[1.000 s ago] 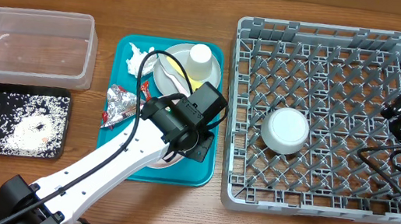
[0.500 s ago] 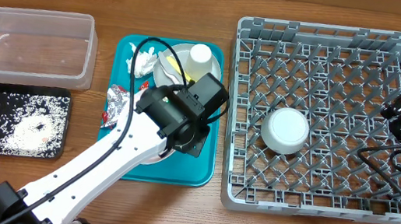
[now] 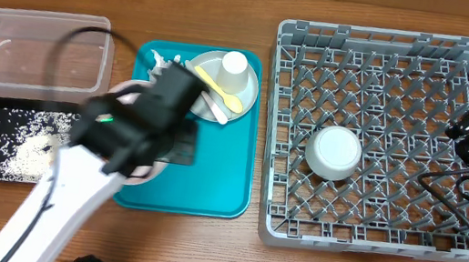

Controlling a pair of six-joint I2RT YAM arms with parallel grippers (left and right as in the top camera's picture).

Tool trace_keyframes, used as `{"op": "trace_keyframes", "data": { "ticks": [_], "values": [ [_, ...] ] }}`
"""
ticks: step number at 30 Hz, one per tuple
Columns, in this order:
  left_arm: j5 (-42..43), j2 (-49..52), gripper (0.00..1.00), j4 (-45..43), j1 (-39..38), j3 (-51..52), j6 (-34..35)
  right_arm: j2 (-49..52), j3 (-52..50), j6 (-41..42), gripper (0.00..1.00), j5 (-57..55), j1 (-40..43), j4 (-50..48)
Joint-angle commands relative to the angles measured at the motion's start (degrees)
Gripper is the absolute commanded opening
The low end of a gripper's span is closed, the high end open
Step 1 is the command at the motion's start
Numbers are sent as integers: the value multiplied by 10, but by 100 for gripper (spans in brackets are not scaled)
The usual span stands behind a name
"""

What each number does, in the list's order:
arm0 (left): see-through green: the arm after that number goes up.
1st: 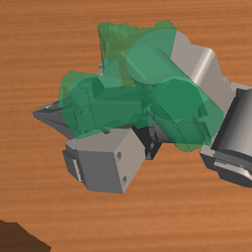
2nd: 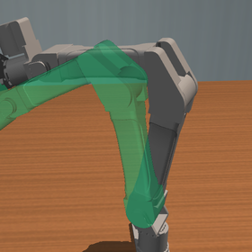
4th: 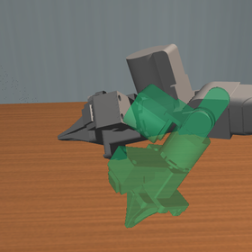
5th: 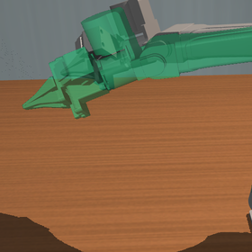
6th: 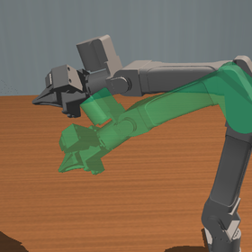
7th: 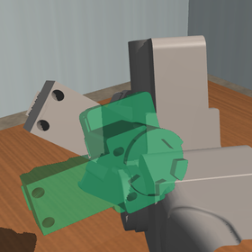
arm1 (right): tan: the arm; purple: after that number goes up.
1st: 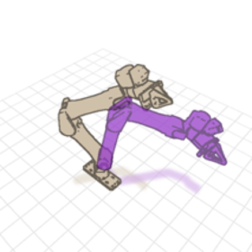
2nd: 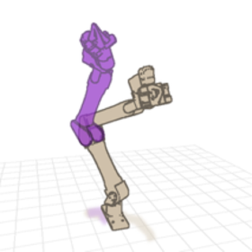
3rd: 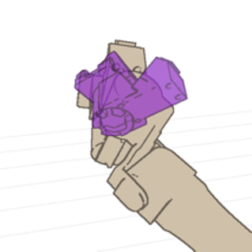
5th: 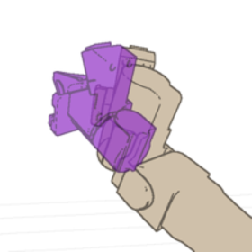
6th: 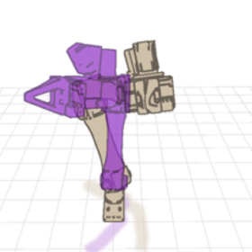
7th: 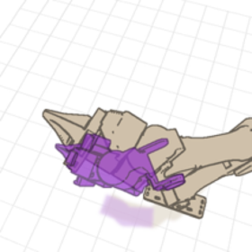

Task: Sort waste into correct bins and load items into the dishwasher rack
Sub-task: 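Lift the white plate with the left gripper over the black tray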

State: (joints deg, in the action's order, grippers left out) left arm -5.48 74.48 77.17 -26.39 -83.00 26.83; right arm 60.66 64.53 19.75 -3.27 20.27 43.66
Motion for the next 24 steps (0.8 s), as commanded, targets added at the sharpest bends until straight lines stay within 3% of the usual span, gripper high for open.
{"op": "trace_keyframes", "data": {
  "ticks": [1, 12, 18, 24],
  "values": [
    [-10, -38, 4, 9, 57, -16, -14, -1, 15, 4, 100, -5, 2, -2],
    [54, -55, 4, -1, 273, -2, -88, -1, 15, 4, 100, -5, 2, -2],
    [170, -51, 4, -52, 404, 18, -155, -1, 15, 4, 100, -5, 2, -2],
    [222, -33, 4, -95, 488, 59, -181, -1, 15, 4, 100, -5, 2, -2]
  ]
}}
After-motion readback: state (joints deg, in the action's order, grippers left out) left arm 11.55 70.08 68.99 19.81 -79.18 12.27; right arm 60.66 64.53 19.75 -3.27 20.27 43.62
